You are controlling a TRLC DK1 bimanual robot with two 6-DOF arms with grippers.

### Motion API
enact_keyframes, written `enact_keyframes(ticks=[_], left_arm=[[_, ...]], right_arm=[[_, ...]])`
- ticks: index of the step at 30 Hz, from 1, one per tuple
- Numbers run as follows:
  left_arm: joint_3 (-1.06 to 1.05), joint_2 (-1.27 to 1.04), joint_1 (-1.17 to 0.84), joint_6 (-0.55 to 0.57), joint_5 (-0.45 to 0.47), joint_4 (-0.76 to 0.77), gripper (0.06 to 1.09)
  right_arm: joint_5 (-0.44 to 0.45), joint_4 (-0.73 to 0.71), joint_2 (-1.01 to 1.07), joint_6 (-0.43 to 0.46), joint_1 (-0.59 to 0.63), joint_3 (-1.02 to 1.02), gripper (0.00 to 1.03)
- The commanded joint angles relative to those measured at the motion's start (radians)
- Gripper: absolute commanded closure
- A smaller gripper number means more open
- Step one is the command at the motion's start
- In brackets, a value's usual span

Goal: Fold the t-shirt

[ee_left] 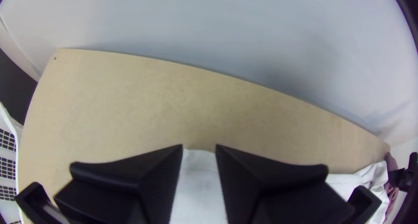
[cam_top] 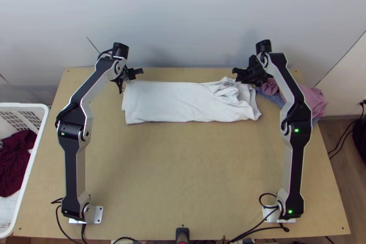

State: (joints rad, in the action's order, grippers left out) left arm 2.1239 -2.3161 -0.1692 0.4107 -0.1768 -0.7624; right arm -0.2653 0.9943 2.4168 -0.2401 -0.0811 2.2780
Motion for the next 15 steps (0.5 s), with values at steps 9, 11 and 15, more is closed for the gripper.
enact_keyframes(ticks=[9,11,15], left_arm=[[0.039,0.110,-0.039,-0.024,0.019,-0.291,0.12],[-0.039,0.169,-0.039,-0.050,0.014,-0.305,0.12],[-0.309,0.337,-0.043,-0.098,0.014,-0.146,0.12]], right_arm=[[-0.057,0.115,-0.205,-0.079,-0.028,-0.023,0.03],[-0.066,0.153,-0.246,-0.074,-0.049,-0.035,0.03],[-0.075,0.196,-0.321,-0.062,-0.109,-0.089,0.03]])
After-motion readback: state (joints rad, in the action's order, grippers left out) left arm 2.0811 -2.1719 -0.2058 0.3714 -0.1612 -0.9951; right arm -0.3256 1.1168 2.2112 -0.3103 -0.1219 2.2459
